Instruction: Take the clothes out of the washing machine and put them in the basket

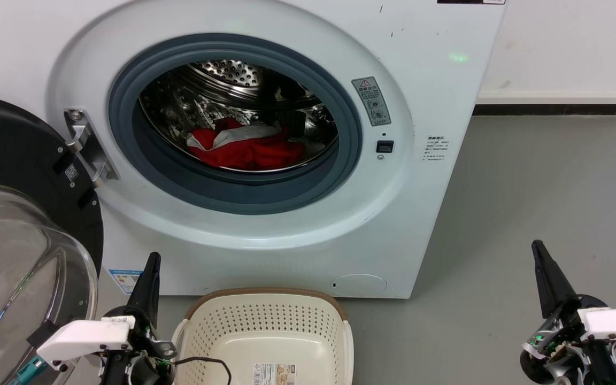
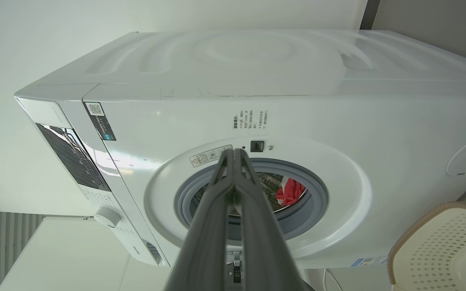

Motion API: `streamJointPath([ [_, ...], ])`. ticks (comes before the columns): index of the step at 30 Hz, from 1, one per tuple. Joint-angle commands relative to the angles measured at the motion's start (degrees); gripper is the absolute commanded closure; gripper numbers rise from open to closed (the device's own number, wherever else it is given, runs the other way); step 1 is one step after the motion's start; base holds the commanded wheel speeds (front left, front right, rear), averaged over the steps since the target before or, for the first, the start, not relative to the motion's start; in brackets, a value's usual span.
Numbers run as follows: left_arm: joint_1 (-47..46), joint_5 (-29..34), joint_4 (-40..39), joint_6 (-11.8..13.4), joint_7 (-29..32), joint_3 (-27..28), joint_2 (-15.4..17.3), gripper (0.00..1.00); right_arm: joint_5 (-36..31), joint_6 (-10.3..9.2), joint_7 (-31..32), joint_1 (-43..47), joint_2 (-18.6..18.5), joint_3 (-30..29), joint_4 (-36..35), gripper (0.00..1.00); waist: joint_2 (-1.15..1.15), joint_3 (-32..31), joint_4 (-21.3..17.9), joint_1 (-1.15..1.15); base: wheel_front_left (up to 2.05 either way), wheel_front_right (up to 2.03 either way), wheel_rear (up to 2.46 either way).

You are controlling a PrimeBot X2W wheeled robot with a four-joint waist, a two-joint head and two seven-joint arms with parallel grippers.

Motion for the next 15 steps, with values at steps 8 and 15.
streamJointPath([
  [8,-0.33,-0.11,-0.02,-0.1,0.11,0.14,0.1,1.0,-0.29,-0.02,0.01,-0.75,0.19,0.03,0.06,1.0,0.0,0.0,0.0,0.0,0.0,0.0,0.0],
  [15,-0.33,-0.11,-0.02,-0.1,0.11,0.14,0.1,1.0,-0.29,-0.02,0.01,-0.75,0.19,0.03,0.06,1.0,0.0,0.0,0.0,0.0,0.0,0.0,0.0],
])
